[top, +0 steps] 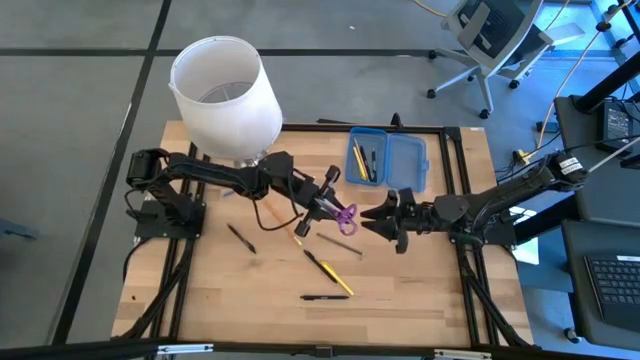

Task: Pick & place school supplies into a supply box
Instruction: Put the purple scissors into the blue supply box

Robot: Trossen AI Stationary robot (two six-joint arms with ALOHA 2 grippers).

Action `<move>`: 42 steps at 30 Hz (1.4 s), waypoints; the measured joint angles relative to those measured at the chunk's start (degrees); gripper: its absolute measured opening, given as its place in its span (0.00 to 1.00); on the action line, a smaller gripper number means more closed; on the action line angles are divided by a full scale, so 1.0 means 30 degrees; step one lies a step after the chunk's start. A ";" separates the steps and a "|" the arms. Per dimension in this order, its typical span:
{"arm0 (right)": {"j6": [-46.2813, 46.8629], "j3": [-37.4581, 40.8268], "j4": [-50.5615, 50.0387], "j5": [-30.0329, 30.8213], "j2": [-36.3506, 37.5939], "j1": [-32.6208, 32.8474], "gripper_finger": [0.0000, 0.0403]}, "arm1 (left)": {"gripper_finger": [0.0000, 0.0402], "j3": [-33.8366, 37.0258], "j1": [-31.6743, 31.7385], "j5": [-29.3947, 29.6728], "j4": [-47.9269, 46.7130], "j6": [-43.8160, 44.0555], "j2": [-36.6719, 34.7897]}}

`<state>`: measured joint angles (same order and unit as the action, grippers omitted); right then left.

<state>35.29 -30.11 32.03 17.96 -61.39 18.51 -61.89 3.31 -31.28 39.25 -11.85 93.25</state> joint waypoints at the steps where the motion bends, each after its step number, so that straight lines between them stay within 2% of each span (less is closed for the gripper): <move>1: 0.0574 0.0003 0.0010 -0.0142 0.0001 -0.0106 0.42 | 0.13 0.0000 0.0000 0.0103 -0.0017 -0.0063 0.0000; 6: 0.1452 0.0002 0.0081 -0.0555 0.0000 -0.0281 0.42 | 0.14 0.0000 0.0000 0.0120 -0.0013 -0.0670 0.0007; 17: 0.1069 0.0000 0.1447 -0.1718 -0.0404 -0.0515 0.42 | 0.14 0.0000 0.0079 0.0141 0.0006 -0.1433 0.0007; 30: 0.1186 0.0007 0.6812 -0.6098 -0.3249 -0.1617 0.42 | 0.14 0.0000 0.0048 -0.0149 0.0506 -0.1466 0.0007; 36: 0.1142 0.0007 0.8348 -0.7601 -0.3315 -0.1658 0.35 | 0.14 0.0000 0.0022 -0.0215 0.2418 -0.1466 0.0006; 42: 0.1135 0.0015 0.9100 -0.7893 -0.3322 -0.1642 0.26 | 0.14 -0.0007 -0.0170 -0.0132 0.2877 -0.1473 0.0000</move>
<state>38.70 -30.06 59.33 -5.72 -71.35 13.59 -61.91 2.80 -31.67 47.88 -16.27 93.25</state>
